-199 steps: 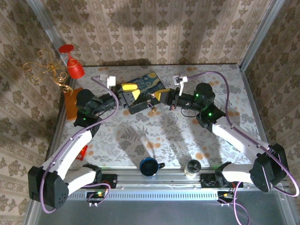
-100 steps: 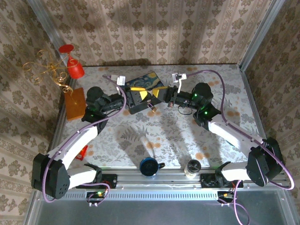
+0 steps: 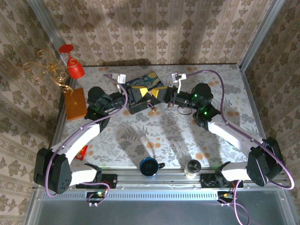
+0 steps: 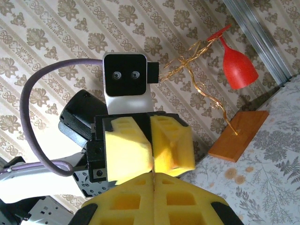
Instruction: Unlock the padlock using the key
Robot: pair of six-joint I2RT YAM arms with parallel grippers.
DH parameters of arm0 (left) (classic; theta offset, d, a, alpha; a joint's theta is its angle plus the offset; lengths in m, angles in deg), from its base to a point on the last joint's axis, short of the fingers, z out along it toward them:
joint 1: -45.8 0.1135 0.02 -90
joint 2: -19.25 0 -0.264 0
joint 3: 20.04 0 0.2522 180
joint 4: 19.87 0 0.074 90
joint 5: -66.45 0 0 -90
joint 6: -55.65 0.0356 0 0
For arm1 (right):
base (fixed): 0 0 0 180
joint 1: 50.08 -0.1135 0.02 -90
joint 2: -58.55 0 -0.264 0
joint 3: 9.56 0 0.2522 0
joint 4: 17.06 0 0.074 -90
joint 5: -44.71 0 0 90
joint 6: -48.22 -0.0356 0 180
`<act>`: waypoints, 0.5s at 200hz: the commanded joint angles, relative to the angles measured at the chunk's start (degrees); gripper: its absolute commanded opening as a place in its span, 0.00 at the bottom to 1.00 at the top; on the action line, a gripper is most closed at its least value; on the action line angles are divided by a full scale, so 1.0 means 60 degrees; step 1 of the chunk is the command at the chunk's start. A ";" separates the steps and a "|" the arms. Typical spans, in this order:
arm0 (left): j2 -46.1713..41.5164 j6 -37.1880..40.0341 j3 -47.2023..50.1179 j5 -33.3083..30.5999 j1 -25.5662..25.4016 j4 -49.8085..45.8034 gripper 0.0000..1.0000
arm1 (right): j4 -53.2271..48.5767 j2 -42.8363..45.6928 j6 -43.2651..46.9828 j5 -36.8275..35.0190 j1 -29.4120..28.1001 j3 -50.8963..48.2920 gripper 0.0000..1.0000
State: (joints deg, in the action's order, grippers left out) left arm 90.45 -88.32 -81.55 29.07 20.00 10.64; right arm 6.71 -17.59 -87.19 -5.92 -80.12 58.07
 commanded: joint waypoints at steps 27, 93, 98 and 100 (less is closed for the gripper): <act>0.0046 -0.0102 -0.0099 0.0332 -0.0006 0.0678 0.00 | 0.0438 -0.0027 -0.0126 0.0029 -0.0075 0.0187 0.00; 0.0001 0.0099 -0.0084 0.0109 0.0001 0.0583 0.00 | -0.0017 -0.0287 0.0051 0.0532 -0.0319 0.0598 0.17; -0.0001 0.0101 -0.0084 0.0107 0.0001 0.0568 0.00 | -0.0077 -0.0289 0.0099 0.0563 -0.0345 0.0637 0.16; -0.0009 0.0107 -0.0084 0.0107 -0.0004 0.0563 0.00 | -0.0094 -0.0292 0.0123 0.0569 -0.0352 0.0648 0.16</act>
State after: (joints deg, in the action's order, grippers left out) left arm 90.54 -88.74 -81.55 29.64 20.02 12.69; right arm 6.54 -19.01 -87.54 -5.46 -81.08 59.10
